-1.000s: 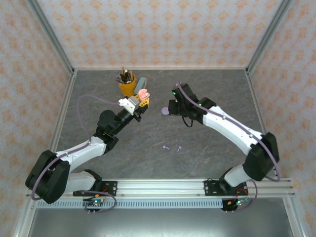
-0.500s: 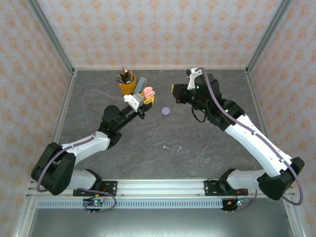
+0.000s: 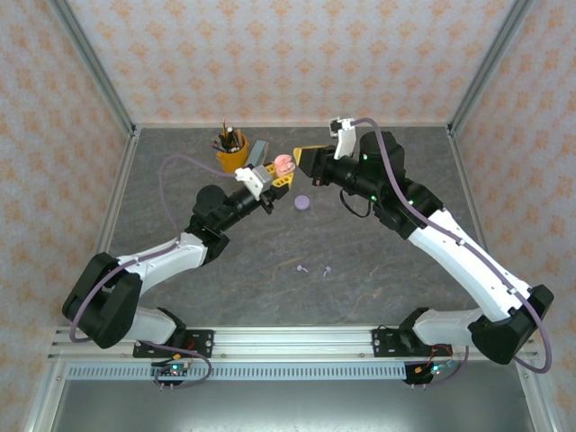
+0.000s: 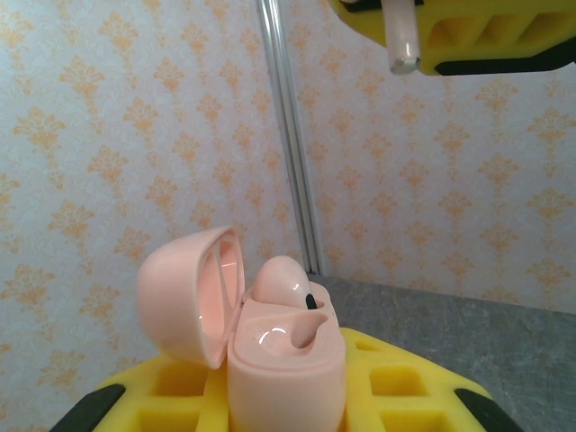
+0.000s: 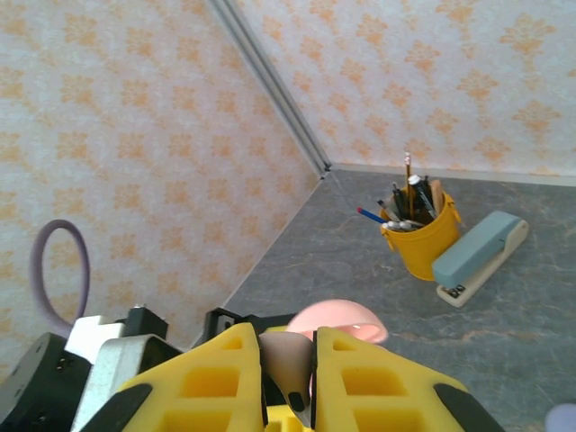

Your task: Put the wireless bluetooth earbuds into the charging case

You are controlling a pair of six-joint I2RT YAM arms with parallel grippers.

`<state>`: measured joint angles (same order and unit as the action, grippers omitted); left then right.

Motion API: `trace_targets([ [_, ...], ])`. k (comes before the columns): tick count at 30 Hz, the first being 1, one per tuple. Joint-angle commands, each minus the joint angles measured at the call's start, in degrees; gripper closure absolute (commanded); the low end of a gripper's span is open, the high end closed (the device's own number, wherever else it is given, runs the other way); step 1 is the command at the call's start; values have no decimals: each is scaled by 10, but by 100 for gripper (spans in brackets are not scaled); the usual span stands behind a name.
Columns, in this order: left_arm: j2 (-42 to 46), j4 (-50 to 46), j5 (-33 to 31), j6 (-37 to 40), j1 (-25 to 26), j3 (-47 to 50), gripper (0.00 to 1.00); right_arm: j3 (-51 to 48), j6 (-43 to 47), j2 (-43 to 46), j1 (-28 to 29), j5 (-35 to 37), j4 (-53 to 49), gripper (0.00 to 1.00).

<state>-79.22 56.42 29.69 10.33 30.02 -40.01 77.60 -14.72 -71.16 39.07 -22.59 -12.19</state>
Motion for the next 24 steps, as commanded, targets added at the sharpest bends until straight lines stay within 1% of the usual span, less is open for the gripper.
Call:
trace_targets([
  [1, -5, 26, 12, -2, 6, -24, 100, -6, 13, -13, 10, -30, 42, 83],
  [8, -3, 26, 12, -5, 8, -25, 100, -3, 23, -36, 17, -31, 42, 83],
  [24, -1, 30, 12, -7, 9, -21, 100, -6, 41, -60, 19, -9, 37, 84],
])
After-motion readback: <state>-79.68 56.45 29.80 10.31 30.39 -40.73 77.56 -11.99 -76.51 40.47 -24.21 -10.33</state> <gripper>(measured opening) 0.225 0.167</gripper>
